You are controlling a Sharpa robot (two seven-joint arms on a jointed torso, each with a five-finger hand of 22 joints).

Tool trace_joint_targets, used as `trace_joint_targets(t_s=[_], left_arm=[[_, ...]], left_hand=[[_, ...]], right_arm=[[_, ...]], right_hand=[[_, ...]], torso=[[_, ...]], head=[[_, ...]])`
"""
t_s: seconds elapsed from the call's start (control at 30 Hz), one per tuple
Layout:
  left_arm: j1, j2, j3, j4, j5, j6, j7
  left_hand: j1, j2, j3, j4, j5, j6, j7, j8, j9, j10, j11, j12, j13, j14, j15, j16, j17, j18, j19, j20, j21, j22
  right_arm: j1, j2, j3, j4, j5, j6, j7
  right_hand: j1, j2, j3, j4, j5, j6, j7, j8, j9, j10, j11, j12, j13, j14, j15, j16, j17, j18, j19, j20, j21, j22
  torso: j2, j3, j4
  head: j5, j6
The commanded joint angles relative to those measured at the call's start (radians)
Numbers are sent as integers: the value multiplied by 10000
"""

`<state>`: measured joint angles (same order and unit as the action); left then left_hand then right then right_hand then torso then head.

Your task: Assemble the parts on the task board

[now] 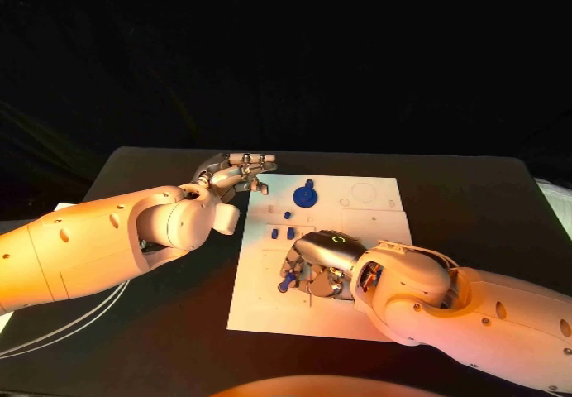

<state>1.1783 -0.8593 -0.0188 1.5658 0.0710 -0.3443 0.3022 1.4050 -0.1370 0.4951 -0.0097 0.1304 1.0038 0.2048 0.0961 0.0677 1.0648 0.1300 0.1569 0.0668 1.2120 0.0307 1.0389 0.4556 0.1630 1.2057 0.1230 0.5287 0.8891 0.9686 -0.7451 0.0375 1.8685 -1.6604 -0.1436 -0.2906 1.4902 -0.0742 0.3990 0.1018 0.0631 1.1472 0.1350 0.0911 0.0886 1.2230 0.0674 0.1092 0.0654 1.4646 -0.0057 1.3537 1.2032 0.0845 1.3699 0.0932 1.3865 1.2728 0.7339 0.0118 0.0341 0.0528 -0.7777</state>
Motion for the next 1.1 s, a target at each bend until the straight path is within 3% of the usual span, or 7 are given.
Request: trace_joint_targets(t_s=[0.03,0.33,0.83,0.97,1.07,1.1], left_arm=[[-4,15,6,9,-37,197,42],[-6,3,6,17,-37,207,31],[-7,5,6,18,-37,212,26],[-7,3,6,24,-37,211,25],[-7,-4,6,24,-37,205,20],[-7,-6,6,24,-37,205,19]], left_hand=[[-70,-3,-18,-22,-13,-96,-1,10,-6,-70,-5,41,-6,-80,7,34,-14,171,-45,-5,-11,16],[-70,-3,-18,-22,-13,-96,-1,10,-6,-70,-5,41,-6,-80,7,34,-14,171,-45,-5,-11,16],[-80,4,-26,-34,-15,-112,3,22,-4,-93,-1,66,-4,-87,10,46,-23,174,-51,1,-9,18],[-80,4,-26,-34,-15,-112,3,22,-4,-93,-1,66,-4,-87,10,46,-23,174,-51,1,-9,18],[-80,4,-26,-34,-15,-112,3,22,-4,-93,-1,66,-4,-87,10,46,-23,174,-51,1,-9,18],[-80,4,-26,-34,-15,-112,3,22,-4,-93,-1,66,-4,-87,10,46,-23,174,-51,1,-9,18]], right_arm=[[-15,37,-3,-25,-147,478,26],[-16,110,-19,-128,-411,742,-197],[-26,417,-148,-279,-719,847,-297],[-26,442,-164,-346,-618,850,-260],[-26,459,-175,-383,-479,818,-167],[-26,466,-178,-392,-451,791,-136]], right_hand=[[26,3,71,15,59,77,-19,14,18,49,3,-56,7,416,-55,-46,-17,-142,16,27,19,-22],[7,-3,72,17,60,76,-17,11,19,51,7,-65,8,416,-52,-46,-18,-142,15,29,19,-22],[-190,-94,78,33,62,-46,21,-84,-3,-51,55,-215,-6,405,-12,-72,-70,-133,-23,59,1,-55],[-486,-292,31,128,245,-458,175,-295,-103,-460,206,-447,-38,386,115,-114,-149,-118,-95,143,-51,-139],[-902,-679,-284,257,803,-1152,330,-306,-238,-1368,396,-464,-41,306,295,-286,-422,-43,-334,299,-271,-475],[-992,-745,-425,271,870,-1297,313,-303,-241,-1597,428,-452,-33,283,306,-340,-507,-20,-389,333,-327,-556]], torso=[[-3,1,-2],[3,-8,-3],[-10,-8,-5],[-7,-7,-4],[-4,-4,-6],[-5,-5,-4]], head=[[15,-16],[25,-53],[12,-63],[15,-65],[19,-69],[13,-70]])
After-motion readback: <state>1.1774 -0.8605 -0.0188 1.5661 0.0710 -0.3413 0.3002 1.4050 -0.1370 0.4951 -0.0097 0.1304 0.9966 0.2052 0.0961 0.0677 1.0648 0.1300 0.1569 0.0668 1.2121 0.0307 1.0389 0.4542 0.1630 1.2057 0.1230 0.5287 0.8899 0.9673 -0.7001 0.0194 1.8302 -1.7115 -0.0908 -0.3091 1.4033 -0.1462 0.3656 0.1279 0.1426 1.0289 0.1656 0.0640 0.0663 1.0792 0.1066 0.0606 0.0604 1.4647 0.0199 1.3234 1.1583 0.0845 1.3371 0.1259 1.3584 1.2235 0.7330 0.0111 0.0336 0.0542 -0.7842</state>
